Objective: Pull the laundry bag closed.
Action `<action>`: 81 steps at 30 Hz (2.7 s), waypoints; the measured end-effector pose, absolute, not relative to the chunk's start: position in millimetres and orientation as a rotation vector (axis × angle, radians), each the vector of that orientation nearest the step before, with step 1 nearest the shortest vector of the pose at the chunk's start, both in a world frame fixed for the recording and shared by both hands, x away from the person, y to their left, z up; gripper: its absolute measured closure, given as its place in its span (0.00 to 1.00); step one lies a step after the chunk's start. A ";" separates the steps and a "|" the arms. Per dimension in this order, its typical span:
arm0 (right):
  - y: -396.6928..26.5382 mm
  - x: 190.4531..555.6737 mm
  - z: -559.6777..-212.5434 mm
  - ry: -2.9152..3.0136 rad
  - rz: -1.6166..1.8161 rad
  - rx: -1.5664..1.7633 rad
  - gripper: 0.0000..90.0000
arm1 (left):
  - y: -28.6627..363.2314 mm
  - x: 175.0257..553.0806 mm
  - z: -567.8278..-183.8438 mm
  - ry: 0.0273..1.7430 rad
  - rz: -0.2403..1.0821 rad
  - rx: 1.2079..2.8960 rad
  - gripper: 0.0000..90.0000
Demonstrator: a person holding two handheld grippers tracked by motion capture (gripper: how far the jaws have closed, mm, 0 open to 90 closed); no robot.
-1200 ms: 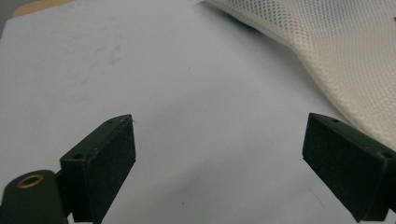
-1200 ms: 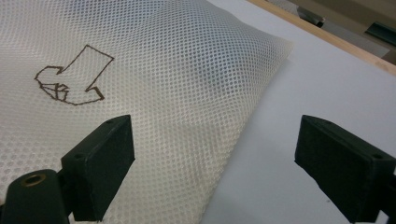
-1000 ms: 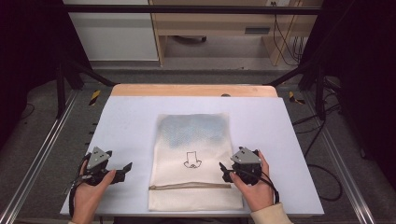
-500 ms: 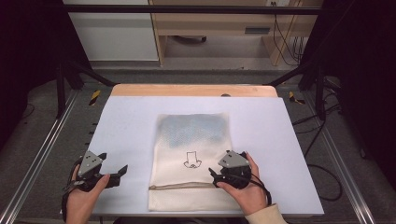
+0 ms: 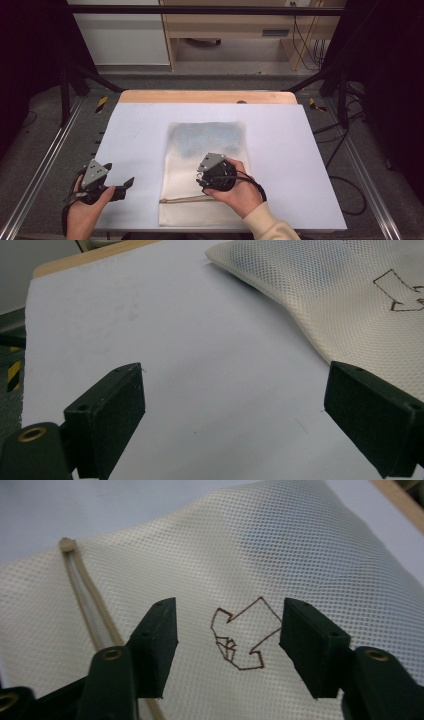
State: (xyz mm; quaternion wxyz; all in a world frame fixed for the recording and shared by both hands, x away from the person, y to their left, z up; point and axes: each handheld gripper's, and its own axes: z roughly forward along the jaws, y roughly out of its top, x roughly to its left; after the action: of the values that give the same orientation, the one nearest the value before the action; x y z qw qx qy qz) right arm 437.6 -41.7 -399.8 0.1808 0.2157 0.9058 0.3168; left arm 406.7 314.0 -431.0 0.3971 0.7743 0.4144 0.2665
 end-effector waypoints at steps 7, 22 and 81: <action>-33.9 449.6 -393.1 2.649 0.894 0.572 0.57 | 318.0 405.8 -428.8 0.997 0.689 1.963 0.10; -3.6 433.2 -413.7 2.706 0.912 0.438 0.82 | 312.8 414.3 -449.1 1.096 0.646 2.042 0.10; 69.6 432.7 -438.4 2.976 0.911 0.279 0.91 | 285.9 362.1 -446.9 1.057 0.387 2.002 0.12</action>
State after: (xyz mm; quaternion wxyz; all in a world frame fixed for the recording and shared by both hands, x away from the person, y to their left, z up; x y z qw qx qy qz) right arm 432.7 69.6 -438.4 0.0085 0.0892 0.9524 0.2914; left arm 362.1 285.9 -446.9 0.4099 0.7952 0.4196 0.1535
